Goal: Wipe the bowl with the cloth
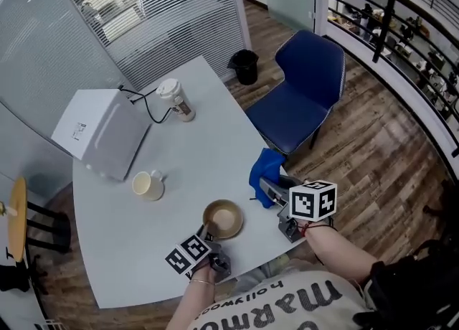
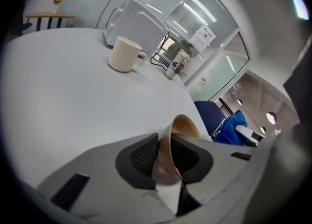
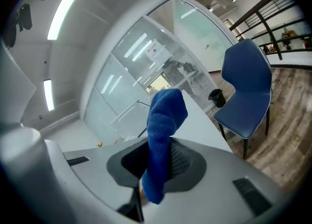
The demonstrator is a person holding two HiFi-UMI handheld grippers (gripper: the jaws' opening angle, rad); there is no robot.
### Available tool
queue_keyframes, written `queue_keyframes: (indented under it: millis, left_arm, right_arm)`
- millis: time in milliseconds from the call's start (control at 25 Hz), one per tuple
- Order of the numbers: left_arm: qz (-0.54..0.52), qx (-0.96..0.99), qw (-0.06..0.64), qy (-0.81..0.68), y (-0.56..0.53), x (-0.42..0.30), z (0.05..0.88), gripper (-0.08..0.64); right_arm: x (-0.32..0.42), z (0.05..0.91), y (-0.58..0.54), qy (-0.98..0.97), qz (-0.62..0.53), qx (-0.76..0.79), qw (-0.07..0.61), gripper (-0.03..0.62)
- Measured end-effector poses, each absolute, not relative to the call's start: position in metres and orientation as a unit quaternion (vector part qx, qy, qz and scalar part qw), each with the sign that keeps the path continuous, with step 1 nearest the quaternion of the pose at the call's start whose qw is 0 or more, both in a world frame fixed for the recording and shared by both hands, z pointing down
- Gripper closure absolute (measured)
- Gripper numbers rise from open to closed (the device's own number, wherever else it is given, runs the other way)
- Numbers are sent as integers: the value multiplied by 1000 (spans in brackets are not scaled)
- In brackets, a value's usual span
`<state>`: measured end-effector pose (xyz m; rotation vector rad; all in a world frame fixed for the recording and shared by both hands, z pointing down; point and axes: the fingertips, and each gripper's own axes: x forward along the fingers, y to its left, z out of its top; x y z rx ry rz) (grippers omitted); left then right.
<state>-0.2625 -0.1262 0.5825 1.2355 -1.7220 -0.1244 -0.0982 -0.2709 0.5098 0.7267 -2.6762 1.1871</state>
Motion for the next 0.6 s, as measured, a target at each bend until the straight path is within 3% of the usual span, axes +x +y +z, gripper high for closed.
queue_keyframes:
  millis: [160,400,560,600]
  left_arm:
    - [-62,514,504,-691,-123,-262,591,486]
    - [-76,570,487,-657,-124,-256,571,327]
    - [-57,599,446,-662,-109,-270,544,324]
    - [-47,600,435,-670,-102,-276,537,363]
  right_arm:
    - [-94,518,-257,-881,396,248,77,531]
    - [-84,510,-236,-870,399,278,81,531]
    - [-79,493,-224,-871,377,307,69,532]
    - [-79,489,-222,-872,370,314,67,531]
